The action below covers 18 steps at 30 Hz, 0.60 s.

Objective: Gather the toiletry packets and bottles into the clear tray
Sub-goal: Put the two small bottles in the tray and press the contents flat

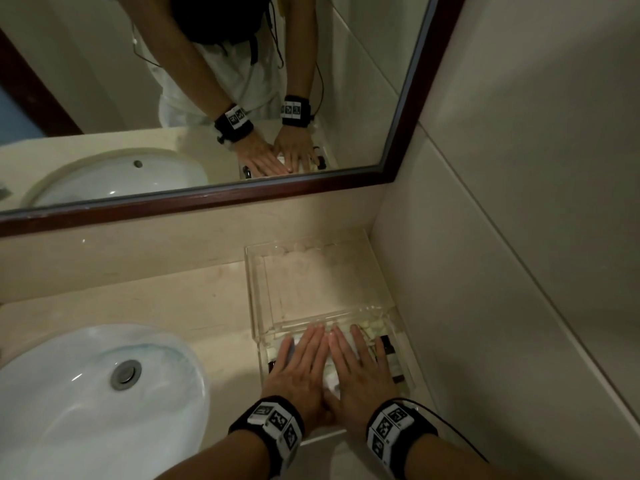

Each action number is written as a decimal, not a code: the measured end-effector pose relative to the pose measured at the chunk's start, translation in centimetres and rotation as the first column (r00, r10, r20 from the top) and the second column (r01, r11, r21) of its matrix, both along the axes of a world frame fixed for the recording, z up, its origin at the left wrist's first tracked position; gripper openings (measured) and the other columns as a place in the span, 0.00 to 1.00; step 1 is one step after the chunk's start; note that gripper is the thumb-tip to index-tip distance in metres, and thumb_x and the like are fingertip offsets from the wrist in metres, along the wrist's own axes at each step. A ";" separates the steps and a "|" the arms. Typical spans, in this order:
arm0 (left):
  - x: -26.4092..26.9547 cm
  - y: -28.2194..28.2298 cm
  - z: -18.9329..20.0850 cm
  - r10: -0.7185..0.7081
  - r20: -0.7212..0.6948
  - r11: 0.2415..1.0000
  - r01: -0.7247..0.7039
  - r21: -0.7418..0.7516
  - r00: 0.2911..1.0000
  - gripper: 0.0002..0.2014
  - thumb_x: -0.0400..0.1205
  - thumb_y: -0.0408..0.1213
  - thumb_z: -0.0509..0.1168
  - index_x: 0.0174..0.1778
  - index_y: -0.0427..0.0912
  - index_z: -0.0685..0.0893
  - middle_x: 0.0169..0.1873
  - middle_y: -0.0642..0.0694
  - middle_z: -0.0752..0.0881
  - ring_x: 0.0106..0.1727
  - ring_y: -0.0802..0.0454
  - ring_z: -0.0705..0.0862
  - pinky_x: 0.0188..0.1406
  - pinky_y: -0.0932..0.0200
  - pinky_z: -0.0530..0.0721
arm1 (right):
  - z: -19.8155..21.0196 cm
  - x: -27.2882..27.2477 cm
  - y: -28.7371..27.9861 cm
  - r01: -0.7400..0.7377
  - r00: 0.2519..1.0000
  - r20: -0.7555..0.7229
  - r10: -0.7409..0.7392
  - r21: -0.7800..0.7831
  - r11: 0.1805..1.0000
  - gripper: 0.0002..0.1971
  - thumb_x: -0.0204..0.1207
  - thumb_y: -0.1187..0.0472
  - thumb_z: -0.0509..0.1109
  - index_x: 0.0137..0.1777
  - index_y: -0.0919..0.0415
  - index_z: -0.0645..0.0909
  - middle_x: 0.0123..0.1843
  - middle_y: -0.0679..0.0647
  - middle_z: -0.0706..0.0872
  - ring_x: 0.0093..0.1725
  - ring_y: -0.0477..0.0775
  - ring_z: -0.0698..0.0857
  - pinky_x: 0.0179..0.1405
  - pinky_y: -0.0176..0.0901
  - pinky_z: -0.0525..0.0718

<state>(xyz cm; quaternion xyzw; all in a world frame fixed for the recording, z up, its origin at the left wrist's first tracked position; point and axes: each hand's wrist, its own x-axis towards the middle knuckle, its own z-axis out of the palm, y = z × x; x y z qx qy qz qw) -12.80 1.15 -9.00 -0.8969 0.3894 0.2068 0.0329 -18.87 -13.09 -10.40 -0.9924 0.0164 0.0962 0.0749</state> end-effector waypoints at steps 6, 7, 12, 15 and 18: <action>0.5 0.0 -1.0 0.015 0.006 0.999 -0.015 -0.047 1.000 0.60 0.72 0.77 0.53 0.86 0.38 0.35 0.85 0.42 0.32 0.83 0.47 0.28 0.82 0.34 0.35 | -0.6 0.2 0.1 0.002 0.998 0.070 -0.002 0.000 1.000 0.41 0.74 0.33 0.57 0.82 0.59 0.64 0.82 0.54 0.69 0.82 0.61 0.62 0.74 0.66 0.57; 0.6 0.0 -1.0 0.011 -0.007 0.999 -0.011 -0.039 1.000 0.60 0.71 0.77 0.54 0.87 0.37 0.42 0.87 0.40 0.39 0.85 0.45 0.34 0.82 0.32 0.41 | -0.6 0.3 0.1 0.002 0.997 0.078 -0.002 0.000 1.000 0.42 0.74 0.33 0.58 0.82 0.59 0.64 0.82 0.54 0.69 0.82 0.61 0.61 0.74 0.65 0.57; 0.4 0.3 -2.5 0.013 -0.066 0.992 -0.021 -0.127 0.998 0.59 0.63 0.74 0.60 0.82 0.33 0.71 0.82 0.37 0.70 0.84 0.40 0.61 0.76 0.31 0.61 | -0.7 0.3 0.1 0.002 0.997 0.079 -0.004 0.021 1.000 0.43 0.73 0.34 0.59 0.84 0.57 0.60 0.84 0.52 0.65 0.84 0.60 0.58 0.76 0.63 0.54; 0.4 0.4 -3.0 0.012 -0.013 0.986 -0.014 -0.167 1.000 0.59 0.63 0.76 0.62 0.82 0.33 0.71 0.82 0.37 0.71 0.83 0.40 0.64 0.76 0.31 0.61 | -0.6 0.3 0.2 0.003 0.998 0.068 -0.005 0.028 1.000 0.43 0.73 0.34 0.59 0.84 0.57 0.60 0.84 0.52 0.65 0.84 0.59 0.58 0.76 0.63 0.55; 0.4 0.4 -2.7 0.011 0.013 0.989 -0.009 -0.145 1.000 0.59 0.63 0.76 0.63 0.81 0.33 0.72 0.81 0.36 0.72 0.82 0.39 0.70 0.77 0.32 0.61 | -0.5 0.4 0.2 0.008 0.999 0.034 -0.009 0.026 1.000 0.43 0.73 0.32 0.58 0.82 0.59 0.61 0.83 0.54 0.68 0.83 0.59 0.60 0.74 0.64 0.56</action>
